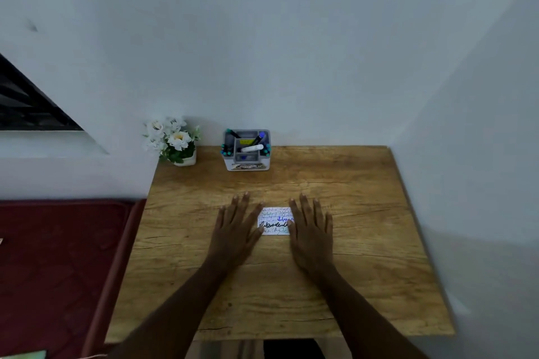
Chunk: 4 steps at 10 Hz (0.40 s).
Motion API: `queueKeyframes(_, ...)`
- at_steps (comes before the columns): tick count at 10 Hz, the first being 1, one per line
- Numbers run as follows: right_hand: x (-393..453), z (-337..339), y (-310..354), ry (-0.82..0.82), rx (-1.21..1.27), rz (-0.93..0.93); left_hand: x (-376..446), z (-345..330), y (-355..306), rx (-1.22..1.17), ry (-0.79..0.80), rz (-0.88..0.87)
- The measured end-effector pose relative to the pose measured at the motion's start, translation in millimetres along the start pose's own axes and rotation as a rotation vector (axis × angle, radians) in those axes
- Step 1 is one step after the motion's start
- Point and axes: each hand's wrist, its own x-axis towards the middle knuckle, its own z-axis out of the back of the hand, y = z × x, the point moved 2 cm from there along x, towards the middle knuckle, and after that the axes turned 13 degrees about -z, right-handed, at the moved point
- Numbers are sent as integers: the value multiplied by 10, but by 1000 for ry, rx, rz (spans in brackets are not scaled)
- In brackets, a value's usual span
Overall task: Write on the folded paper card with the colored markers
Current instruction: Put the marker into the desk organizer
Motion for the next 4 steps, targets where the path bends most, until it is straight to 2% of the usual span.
queueKeyframes(3, -8, 96, 114, 16, -11, -1, -115, 100, 105, 8, 59, -45)
queueKeyframes(4, -70, 170, 242, 2, 73, -29, -138, 329, 354, 24, 85, -63)
